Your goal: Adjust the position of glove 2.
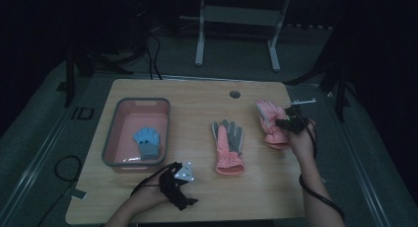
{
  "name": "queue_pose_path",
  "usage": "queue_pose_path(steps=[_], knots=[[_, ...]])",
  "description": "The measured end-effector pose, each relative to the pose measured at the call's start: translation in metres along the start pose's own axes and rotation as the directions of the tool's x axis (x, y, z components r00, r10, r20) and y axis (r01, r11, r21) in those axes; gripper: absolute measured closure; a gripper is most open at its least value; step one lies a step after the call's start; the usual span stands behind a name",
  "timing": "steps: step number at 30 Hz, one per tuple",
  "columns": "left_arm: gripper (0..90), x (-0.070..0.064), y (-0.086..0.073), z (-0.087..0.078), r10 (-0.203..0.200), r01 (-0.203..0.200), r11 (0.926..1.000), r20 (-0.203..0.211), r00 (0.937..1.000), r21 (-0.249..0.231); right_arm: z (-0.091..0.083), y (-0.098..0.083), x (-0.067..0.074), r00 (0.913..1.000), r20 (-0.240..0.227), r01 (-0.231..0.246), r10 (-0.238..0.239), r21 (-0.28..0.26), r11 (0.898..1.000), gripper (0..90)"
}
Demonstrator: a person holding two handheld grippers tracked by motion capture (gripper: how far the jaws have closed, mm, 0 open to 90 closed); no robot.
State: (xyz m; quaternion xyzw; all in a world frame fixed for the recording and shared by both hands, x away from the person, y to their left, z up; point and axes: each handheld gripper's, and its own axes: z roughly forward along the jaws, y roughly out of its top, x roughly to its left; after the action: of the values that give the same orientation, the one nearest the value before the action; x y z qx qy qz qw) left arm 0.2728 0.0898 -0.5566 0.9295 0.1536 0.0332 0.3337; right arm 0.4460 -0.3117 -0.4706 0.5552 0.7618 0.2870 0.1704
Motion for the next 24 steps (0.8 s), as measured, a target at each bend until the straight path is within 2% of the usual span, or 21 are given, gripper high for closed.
queue_pose_path(steps=[2,4,8,10,15,21,24], knots=[[2.5,0.0,0.0,0.0,0.0,0.0,1.0,-0.003,1.0,0.0,-0.005,-0.001,0.001,1.0,0.0,-0.01,0.01,-0.007,1.0,89.2],[2.5,0.0,0.0,-0.001,0.0,0.0,1.0,-0.005,1.0,0.0,-0.021,-0.006,0.004,0.9995,0.027,-0.014,0.015,-0.018,1.0,89.2],[2.6,0.001,0.0,-0.001,0.001,-0.001,1.0,-0.01,0.9999,-0.001,-0.041,-0.019,0.007,0.9994,0.005,-0.033,0.034,-0.044,0.998,89.1],[2.5,0.001,0.0,-0.001,0.0,0.0,1.0,-0.011,0.9999,-0.001,-0.048,-0.027,0.01,0.9996,0.015,-0.022,0.022,-0.041,0.999,89.1],[2.5,0.0,0.0,-0.001,0.003,-0.003,1.0,-0.013,0.9999,0.0,-0.062,-0.049,0.018,0.9985,0.04,-0.037,0.039,-0.046,0.998,89.2],[2.5,0.0,0.0,-0.001,0.003,-0.003,1.0,-0.013,0.9999,0.002,-0.064,-0.068,0.023,0.9975,0.048,-0.051,0.053,-0.039,0.998,89.1],[2.5,0.0,-0.001,-0.002,0.008,-0.008,1.0,-0.013,0.9999,0.003,-0.054,-0.079,0.028,0.997,0.065,-0.042,0.043,-0.022,0.999,89.1]])
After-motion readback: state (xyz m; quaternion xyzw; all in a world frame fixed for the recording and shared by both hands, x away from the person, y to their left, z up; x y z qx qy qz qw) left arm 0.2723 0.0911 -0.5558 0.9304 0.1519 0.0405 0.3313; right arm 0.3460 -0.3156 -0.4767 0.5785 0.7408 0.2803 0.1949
